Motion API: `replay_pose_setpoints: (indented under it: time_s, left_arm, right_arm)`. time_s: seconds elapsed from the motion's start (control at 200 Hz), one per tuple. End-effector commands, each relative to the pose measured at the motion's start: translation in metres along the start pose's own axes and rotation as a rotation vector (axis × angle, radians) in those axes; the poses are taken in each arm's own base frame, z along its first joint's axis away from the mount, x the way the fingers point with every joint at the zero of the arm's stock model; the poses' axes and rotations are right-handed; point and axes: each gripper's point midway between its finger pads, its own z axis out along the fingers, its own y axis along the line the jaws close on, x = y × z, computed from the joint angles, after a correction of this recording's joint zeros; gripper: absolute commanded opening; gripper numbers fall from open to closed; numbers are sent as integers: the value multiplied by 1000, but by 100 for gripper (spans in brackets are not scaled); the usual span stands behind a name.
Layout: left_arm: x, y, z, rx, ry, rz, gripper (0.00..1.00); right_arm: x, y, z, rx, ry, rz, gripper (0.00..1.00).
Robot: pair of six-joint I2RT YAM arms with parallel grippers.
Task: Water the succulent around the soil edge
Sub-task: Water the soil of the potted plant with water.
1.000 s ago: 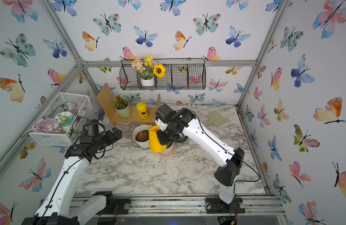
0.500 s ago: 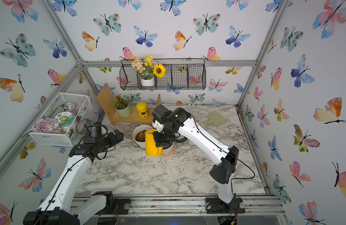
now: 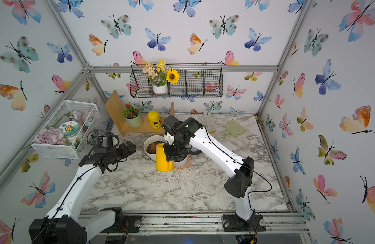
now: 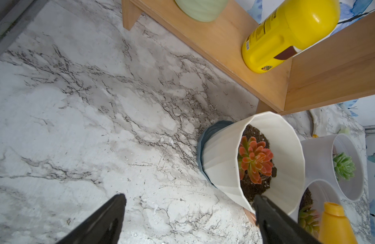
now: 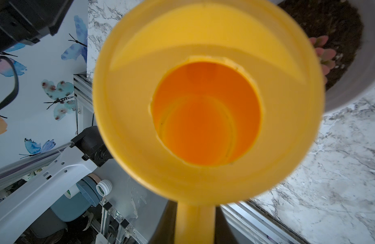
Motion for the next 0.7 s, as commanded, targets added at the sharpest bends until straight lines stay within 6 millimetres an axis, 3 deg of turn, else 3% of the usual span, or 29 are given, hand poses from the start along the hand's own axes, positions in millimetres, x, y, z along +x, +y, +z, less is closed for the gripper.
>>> replay_pose_setpoints:
  time_s: [0.0,0.426,0.696]
  left_arm:
    - [-1,-8,2,43,25,11,99]
    - [-7,-1,6,57,32,43,99]
    - [-6,-8,4,104,42,37,99]
  right_arm:
    - [5,14,0,-41,24,10,1]
    - [6,29,-3,-96,40,64,1]
    - [2,37,3,-129,66,102,1]
